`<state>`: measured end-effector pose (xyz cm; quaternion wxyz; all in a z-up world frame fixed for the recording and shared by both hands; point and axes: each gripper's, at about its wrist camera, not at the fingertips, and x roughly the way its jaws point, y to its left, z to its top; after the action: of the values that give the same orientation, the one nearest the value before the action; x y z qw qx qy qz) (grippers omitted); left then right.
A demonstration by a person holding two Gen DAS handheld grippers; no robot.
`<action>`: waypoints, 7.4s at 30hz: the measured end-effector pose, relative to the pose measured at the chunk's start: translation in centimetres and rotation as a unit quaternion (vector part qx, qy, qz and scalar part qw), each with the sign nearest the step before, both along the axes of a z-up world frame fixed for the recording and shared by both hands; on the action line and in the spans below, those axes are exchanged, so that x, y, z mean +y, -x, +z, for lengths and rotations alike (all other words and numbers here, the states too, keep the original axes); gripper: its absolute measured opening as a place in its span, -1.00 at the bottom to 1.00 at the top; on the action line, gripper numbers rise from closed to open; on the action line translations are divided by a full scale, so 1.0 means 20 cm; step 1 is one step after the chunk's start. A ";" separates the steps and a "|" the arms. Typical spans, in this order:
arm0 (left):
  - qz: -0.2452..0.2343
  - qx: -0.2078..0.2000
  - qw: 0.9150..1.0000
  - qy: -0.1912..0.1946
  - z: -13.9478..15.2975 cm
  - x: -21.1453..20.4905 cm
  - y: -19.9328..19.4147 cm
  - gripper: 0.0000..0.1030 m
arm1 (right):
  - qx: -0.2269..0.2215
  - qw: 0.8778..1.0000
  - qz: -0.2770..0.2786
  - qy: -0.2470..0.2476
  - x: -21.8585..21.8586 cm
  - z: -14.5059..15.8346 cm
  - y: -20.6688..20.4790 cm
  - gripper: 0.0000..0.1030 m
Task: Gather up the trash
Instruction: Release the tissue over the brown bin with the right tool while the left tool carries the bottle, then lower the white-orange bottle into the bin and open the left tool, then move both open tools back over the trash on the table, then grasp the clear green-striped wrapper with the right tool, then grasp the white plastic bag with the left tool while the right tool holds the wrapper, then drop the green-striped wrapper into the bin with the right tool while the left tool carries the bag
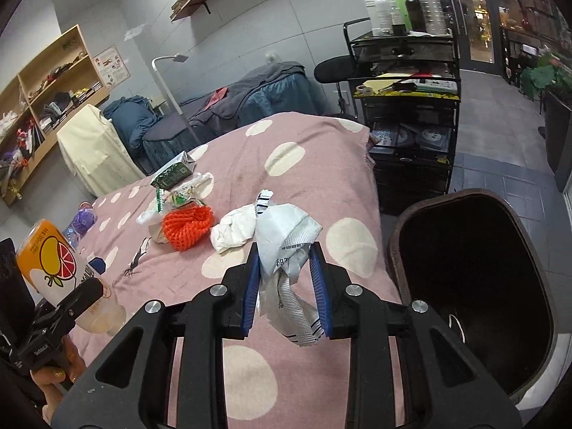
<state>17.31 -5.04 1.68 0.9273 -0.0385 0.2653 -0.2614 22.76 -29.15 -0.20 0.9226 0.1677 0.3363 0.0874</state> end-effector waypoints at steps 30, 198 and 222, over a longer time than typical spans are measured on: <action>-0.123 0.016 0.992 0.027 0.02 -0.68 -0.01 0.25 | 0.104 0.977 -0.182 0.045 -0.61 -0.49 0.18 -0.09; 0.125 0.026 0.991 -0.031 -0.01 0.44 -0.44 -0.90 | -0.027 0.993 0.116 0.001 0.60 0.02 -0.44 -0.65; 0.047 -0.059 0.996 0.042 0.24 0.09 0.08 -0.91 | -0.058 0.998 0.037 -0.007 0.10 0.08 0.13 -0.65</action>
<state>15.75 -3.19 6.44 0.9502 -0.0743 0.1965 -0.2300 20.22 -27.06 1.49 0.9355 0.1563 0.2872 0.1339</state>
